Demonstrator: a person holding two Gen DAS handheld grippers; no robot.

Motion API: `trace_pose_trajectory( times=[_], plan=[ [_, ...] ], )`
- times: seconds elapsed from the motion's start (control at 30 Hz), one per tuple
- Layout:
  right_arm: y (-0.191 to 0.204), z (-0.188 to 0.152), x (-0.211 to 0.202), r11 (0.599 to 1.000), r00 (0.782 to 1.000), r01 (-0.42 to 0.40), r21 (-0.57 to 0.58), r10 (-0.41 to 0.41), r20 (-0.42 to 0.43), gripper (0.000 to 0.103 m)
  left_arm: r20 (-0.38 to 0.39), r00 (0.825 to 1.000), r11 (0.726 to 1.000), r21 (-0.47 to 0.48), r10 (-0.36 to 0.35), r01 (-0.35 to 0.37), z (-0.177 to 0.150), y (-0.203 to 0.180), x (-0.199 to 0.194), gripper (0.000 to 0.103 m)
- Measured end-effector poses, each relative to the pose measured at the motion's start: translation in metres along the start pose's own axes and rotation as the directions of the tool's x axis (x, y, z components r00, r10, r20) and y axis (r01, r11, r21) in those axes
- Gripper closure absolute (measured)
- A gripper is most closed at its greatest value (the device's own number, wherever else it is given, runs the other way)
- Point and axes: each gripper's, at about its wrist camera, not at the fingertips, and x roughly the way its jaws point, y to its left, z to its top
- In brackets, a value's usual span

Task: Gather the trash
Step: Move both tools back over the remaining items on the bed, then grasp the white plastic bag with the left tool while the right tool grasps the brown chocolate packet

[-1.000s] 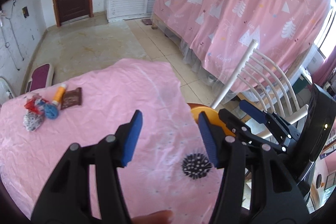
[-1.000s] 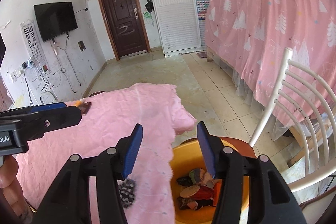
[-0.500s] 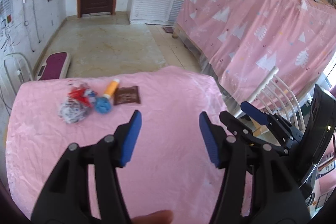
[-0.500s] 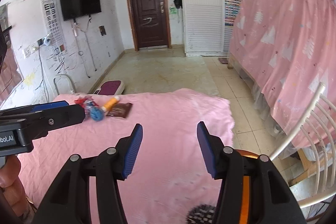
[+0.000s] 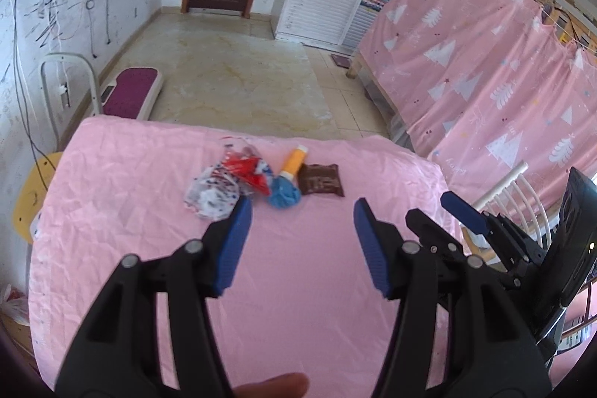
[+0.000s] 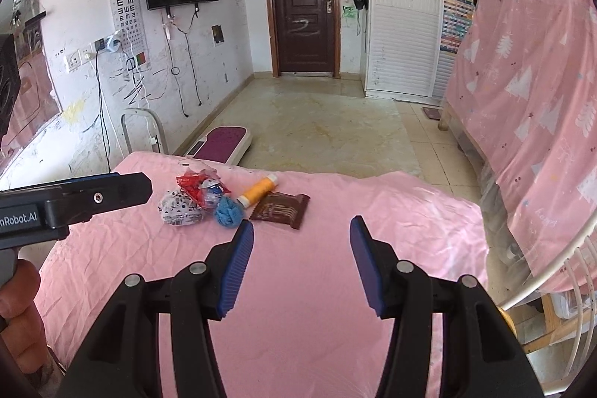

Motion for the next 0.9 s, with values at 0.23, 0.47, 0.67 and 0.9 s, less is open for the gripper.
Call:
trace_pose_trajectory(
  times=[0.23,0.47,0.67,0.9],
  plan=[
    [0.013,0.008,0.023,1.000,0.999,-0.018,-0.025,0.017,-0.029,0.059,-0.037,0.997,0.997,-0.040,0.067,-0.069,0.009,0.031,0.016,0.048],
    [0.021,0.018,0.053,0.999,0.997,-0.031,-0.034,0.029,-0.067,0.059,-0.105,0.988,0.989,-0.075,0.117,-0.125,0.011,0.056,0.041,0.048],
    [0.017,0.021,0.081,0.999,0.992,-0.048,-0.006,0.047,-0.115,0.059,-0.156,0.979,0.985,-0.096,0.127,-0.143,0.012,0.072,0.062,0.048],
    [0.010,0.023,0.107,0.999,0.989,-0.043,0.025,0.046,-0.142,0.059,-0.203,0.971,0.984,-0.096,0.129,-0.151,0.013,0.077,0.086,0.048]
  ],
)
